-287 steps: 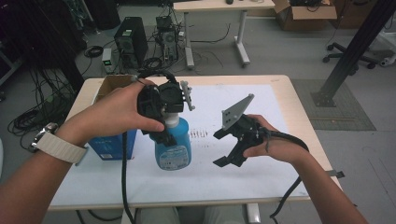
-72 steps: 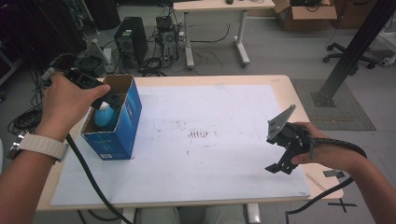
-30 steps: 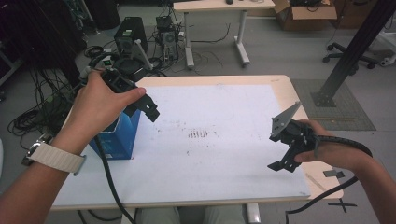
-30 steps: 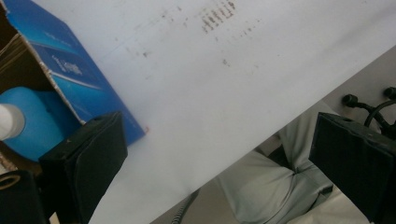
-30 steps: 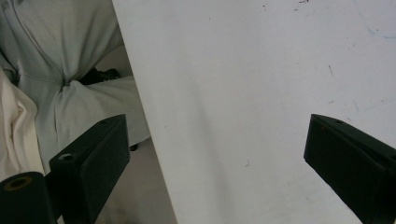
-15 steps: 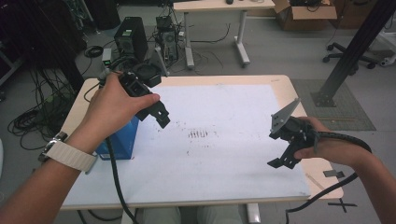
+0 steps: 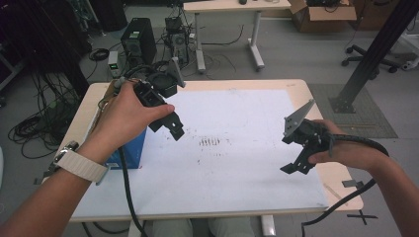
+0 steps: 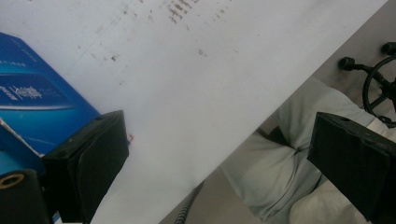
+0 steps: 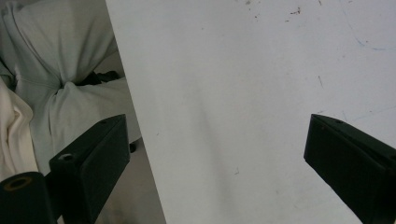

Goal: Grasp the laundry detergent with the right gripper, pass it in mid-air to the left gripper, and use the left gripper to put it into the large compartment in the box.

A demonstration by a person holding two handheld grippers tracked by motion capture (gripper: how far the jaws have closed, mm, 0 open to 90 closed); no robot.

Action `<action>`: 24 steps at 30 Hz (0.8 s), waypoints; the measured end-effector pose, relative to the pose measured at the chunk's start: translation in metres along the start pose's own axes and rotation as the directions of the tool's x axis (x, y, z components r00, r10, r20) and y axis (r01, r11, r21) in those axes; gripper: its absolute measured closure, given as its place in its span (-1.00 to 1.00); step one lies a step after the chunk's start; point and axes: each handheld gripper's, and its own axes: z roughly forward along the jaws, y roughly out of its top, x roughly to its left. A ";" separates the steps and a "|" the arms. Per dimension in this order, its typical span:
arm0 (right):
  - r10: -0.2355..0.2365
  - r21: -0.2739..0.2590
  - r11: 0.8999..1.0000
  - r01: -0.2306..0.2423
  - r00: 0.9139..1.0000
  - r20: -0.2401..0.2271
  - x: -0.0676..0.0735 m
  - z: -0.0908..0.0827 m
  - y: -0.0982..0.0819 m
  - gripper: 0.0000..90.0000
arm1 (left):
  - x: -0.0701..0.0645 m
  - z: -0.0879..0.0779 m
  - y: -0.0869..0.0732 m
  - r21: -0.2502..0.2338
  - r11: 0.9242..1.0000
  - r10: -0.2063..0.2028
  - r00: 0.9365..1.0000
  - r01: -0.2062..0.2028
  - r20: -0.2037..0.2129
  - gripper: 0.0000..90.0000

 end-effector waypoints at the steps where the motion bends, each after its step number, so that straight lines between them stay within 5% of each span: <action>1: 0.001 -0.002 1.000 -0.001 1.000 0.000 0.000 0.000 0.000 -0.85 | 0.000 0.000 0.000 0.001 1.000 0.001 1.000 -0.001 -0.001 -0.88; 24: 0.004 0.000 1.000 -0.004 1.000 0.003 0.001 0.000 0.000 -0.85 | 0.001 0.001 0.001 -0.011 1.000 0.012 1.000 -0.012 0.010 -0.87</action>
